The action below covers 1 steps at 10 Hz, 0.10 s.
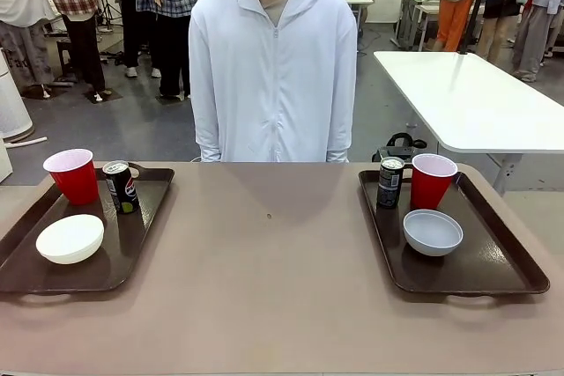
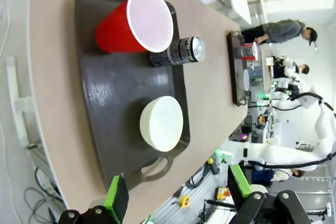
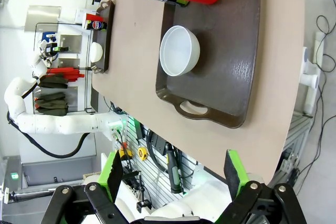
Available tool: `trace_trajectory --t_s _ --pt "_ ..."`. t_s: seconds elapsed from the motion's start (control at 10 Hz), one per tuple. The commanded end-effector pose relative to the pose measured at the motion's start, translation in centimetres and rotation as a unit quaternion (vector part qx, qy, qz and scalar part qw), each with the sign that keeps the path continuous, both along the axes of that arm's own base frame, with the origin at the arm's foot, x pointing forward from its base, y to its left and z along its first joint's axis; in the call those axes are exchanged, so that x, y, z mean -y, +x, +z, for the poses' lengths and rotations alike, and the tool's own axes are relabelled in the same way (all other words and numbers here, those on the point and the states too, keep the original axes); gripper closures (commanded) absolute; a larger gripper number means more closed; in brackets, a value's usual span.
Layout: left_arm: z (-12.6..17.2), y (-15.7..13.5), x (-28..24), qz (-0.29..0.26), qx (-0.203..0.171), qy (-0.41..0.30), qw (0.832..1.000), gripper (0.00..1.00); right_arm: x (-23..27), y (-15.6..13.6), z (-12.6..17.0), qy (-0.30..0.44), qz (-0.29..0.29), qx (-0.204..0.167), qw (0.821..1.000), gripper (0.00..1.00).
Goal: Prepare tableware on both trays.
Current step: Pick up a Picnic Bowl from the table and place it on a Handle tray.
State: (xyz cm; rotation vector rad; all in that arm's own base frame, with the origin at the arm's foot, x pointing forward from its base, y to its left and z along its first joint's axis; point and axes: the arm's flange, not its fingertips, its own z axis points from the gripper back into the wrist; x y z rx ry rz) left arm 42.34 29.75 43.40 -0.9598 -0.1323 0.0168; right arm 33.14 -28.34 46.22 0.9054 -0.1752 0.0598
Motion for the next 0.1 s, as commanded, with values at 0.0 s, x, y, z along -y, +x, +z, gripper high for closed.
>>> trace_trajectory --t_s 0.0 --pt "0.12 0.07 -0.01 0.003 0.000 0.004 1.000 0.00 -0.18 0.10 0.17 0.002 -0.008 -0.006 1.000 0.00"
